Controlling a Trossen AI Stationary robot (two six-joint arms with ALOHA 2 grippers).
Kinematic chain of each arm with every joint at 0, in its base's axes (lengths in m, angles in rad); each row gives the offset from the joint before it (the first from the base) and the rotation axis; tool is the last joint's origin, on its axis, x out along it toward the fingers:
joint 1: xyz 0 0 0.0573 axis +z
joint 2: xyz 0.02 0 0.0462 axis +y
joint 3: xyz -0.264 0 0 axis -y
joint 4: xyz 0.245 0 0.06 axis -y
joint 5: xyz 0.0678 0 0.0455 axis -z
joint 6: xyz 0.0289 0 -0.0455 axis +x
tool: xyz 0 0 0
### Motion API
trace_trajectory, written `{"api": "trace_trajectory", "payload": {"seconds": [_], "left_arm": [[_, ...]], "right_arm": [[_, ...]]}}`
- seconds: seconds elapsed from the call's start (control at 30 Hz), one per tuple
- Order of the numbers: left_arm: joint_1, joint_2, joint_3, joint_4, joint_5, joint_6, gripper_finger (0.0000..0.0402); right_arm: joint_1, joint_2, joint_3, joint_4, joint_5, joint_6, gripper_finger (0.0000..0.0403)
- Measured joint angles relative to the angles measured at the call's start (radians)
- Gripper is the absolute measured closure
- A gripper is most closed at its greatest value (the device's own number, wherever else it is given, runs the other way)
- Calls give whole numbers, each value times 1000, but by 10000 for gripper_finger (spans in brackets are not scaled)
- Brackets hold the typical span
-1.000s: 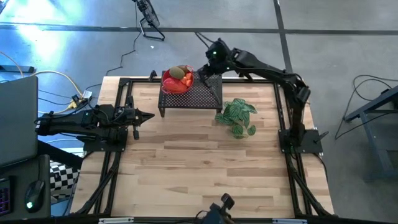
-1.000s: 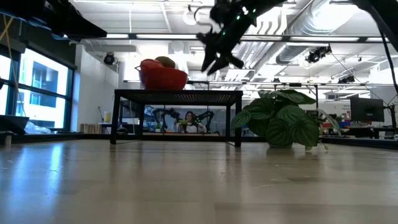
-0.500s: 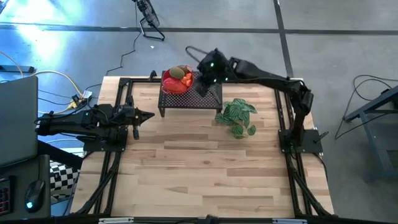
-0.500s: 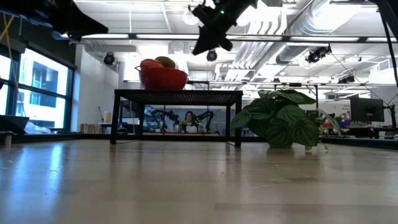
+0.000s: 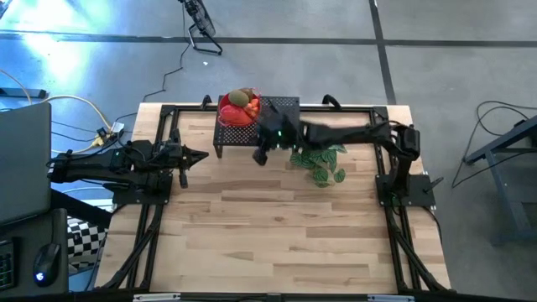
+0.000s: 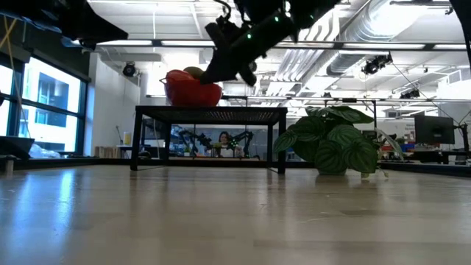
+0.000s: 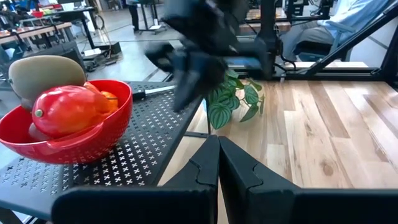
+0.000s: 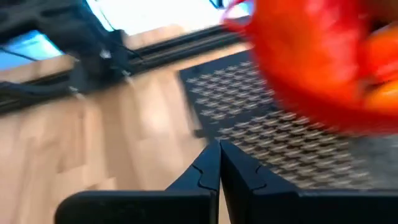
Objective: Pick & Place Fruit
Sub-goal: Return to Home Position
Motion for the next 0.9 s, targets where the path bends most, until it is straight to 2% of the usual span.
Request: {"api": "trace_trajectory", "payload": {"seconds": [0.13,0.37,0.53,0.67,0.9], "left_arm": [[0,0,0,-1,0,0,402],[0,-3,0,10,0,53,402],[0,-21,1,54,-2,120,402],[0,-89,1,24,-26,138,402],[0,-248,1,7,-36,158,402]], "right_arm": [[47,-9,-122,165,-7,33,401],[92,-150,-221,161,9,24,401],[110,-314,-332,164,108,-3,401],[113,-458,-491,178,166,23,401],[134,-703,-761,326,164,34,401]]}}
